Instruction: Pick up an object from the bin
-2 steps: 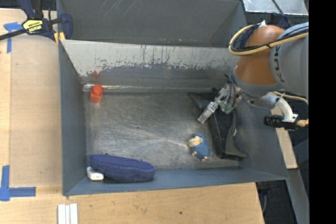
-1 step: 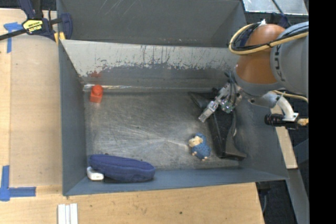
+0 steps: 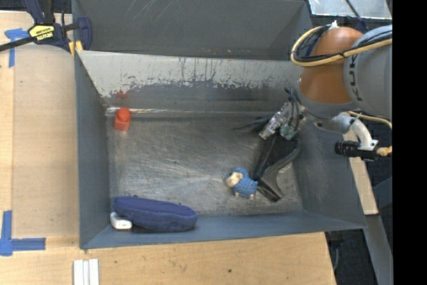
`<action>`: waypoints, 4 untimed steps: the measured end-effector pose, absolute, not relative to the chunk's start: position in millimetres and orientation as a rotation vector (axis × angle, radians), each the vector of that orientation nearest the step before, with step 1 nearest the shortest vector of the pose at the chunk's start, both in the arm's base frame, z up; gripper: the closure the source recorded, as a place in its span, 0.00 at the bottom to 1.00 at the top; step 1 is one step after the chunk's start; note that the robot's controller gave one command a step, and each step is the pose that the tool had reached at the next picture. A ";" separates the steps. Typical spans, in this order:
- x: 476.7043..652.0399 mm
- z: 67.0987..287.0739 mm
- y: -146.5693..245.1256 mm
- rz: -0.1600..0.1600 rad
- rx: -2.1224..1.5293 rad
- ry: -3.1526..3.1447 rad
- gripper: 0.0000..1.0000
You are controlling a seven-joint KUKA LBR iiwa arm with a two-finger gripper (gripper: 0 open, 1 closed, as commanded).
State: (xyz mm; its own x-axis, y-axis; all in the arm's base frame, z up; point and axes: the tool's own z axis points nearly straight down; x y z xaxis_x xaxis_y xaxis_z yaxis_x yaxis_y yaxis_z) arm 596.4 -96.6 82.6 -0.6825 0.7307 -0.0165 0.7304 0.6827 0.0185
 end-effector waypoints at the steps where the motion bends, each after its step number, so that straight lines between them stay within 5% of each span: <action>1: 599.0 98.0 -97.0 0.004 1.243 2.875 1.00; 2: 600.9 135.7 -98.2 0.002 1.240 2.878 1.00; 3: 602.1 143.4 -98.7 0.001 1.236 2.882 1.00; 4: 603.5 173.1 -100.1 0.002 1.232 2.883 1.00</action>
Offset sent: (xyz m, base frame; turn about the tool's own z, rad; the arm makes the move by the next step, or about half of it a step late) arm 0.0001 -0.0001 0.0129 -0.0002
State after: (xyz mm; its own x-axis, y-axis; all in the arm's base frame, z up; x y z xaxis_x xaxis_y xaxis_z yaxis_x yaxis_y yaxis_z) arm 603.5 -100.1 173.1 -0.6911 0.7227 -0.0055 0.7227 0.6911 0.0036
